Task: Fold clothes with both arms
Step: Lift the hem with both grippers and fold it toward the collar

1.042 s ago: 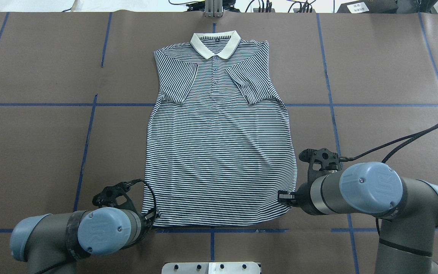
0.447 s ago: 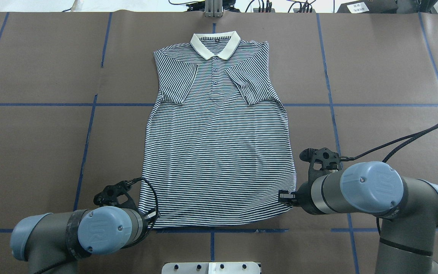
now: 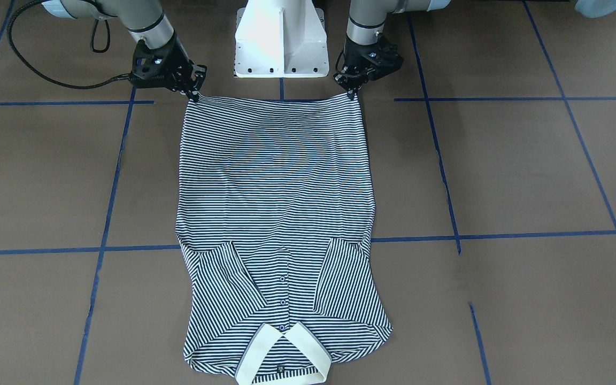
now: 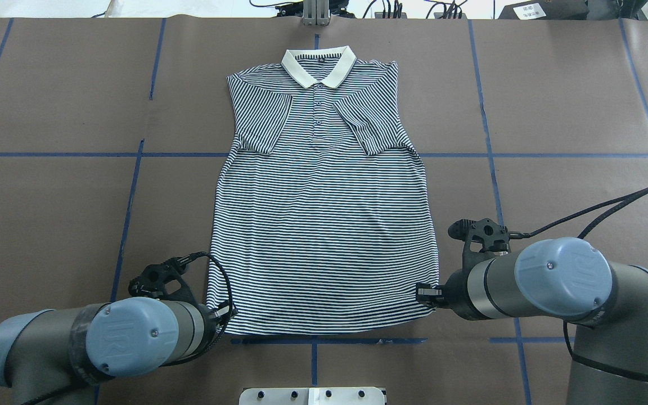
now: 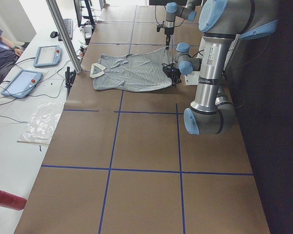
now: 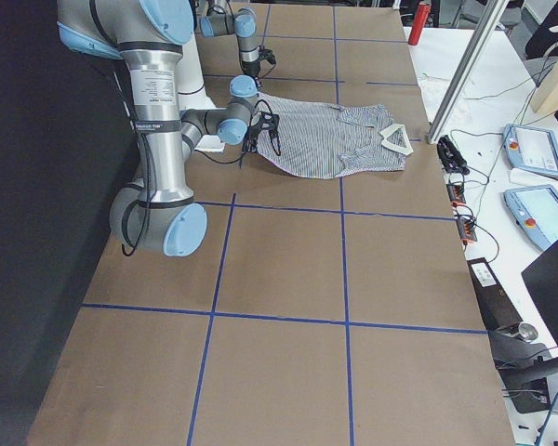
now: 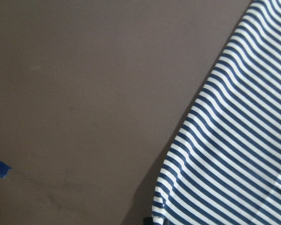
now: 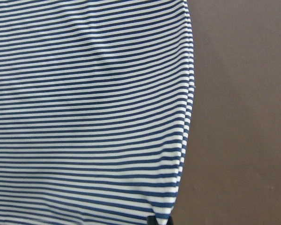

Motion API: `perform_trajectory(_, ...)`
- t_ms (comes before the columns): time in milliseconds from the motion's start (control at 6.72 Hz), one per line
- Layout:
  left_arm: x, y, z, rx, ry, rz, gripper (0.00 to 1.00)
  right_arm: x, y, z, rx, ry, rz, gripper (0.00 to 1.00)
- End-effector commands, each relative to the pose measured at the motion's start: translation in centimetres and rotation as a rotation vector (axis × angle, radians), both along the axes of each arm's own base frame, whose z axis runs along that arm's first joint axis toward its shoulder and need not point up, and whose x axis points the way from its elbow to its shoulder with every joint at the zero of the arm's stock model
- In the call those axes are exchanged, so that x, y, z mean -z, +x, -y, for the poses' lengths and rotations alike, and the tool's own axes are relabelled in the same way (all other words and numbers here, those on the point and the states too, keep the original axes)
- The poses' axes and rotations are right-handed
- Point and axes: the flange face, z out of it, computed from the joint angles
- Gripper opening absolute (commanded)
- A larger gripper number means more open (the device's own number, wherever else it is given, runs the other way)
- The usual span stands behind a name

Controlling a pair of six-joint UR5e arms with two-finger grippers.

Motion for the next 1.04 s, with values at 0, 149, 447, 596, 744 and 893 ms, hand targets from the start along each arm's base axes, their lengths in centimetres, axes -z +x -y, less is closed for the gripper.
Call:
perform_trajectory(0,2.7,-2.8,-1.2,-0.019,0.005,-0.029,0.0,0.9,2.7,-2.5,0.125,-0.095,0.044,0.0)
perform_trajectory(149,4.7,-4.9,-3.1,-0.063,-0.005,-0.049,0.0,1.0,4.8,-3.8,0.173,-0.128,0.055,0.0)
perform_trajectory(447,6.7,-7.3,-5.7,-0.113,-0.015,-0.072,0.0,1.6,6.7,-5.5,0.217,-0.14,0.071,0.0)
perform_trajectory(596,7.1,-7.4,-5.6,-0.116,-0.01,-0.081,0.0,1.9,6.3,-4.9,0.201,-0.126,0.076,0.0)
perform_trajectory(744,7.2,-7.5,-4.6,-0.107,0.009,-0.082,0.0,3.3,5.9,-0.6,0.121,-0.087,0.114,0.0)
perform_trajectory(893,8.2,-8.5,-0.5,-0.086,0.104,-0.084,0.0,4.6,4.8,4.5,0.059,-0.028,0.135,0.0)
